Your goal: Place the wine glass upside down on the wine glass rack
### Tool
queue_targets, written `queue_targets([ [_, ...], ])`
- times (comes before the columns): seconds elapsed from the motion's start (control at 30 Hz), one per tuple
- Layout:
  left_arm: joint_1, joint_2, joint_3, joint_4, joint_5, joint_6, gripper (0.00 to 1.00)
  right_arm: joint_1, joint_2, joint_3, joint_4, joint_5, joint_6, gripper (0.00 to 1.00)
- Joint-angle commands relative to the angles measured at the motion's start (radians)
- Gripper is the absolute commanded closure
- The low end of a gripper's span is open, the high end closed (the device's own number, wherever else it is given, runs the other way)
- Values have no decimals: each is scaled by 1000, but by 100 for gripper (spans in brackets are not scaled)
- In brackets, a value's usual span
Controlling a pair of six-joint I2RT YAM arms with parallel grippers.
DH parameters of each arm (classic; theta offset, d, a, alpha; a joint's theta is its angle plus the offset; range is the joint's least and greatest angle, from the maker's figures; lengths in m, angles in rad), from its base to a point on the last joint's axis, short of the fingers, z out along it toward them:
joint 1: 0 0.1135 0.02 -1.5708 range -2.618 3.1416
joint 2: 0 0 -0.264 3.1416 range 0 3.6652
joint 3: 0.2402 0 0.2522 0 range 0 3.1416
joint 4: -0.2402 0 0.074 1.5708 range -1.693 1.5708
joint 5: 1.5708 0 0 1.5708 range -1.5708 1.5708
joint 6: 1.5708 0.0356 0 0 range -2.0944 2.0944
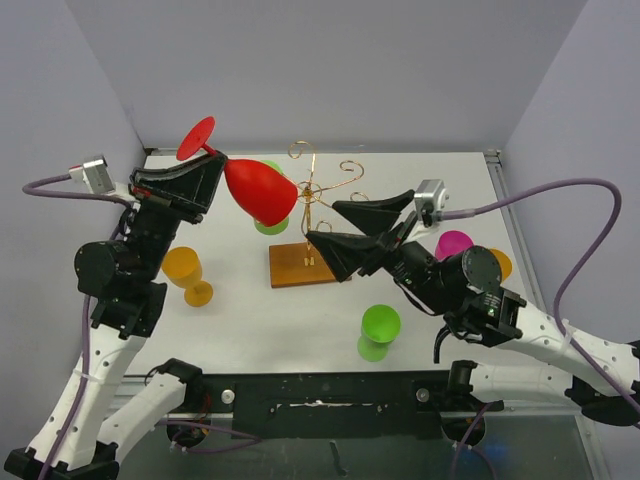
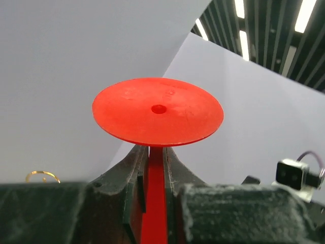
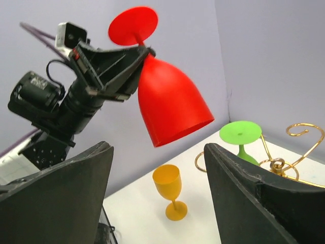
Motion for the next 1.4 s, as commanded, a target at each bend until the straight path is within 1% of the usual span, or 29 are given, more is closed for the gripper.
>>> queue_targets([
  [0.0,-5,28,95,18,201,318,100,5,22,167,-138,108,67,27],
  [0.07,-4,34,118,-12,271,443,100,4,57,232,-181,109,92,27],
  [0.23,-5,14,139,-137,312,764,100,4,147,369,-197,11,153,27],
  [0.37,-5,-46,77,-123,389,945,100,2,240,471,-215,-89,204,27],
  [0.43,-5,-78,47,-112,389,999,100,3,279,518,-239,-124,225,27],
  [0.57,-5,-135,-17,-62,388,1048,100,1,331,577,-290,-121,267,29],
  [0.7,-5,-156,-37,-56,413,1075,100,-7,367,625,-331,-133,298,32],
  [0.87,-5,-151,-34,-65,450,1094,100,-37,403,677,-374,-154,332,42],
  [0.97,-6,-150,-35,-62,470,1094,100,-100,415,693,-404,-213,424,48],
  [1.1,-5,-150,-40,-49,485,1087,100,-185,444,688,-410,-336,526,55],
  [1.23,-5,-144,-35,-54,487,1087,100,-192,463,695,-404,-397,539,55],
  [1.37,-5,-144,-37,-57,450,1092,100,-193,437,663,-372,-378,539,54],
])
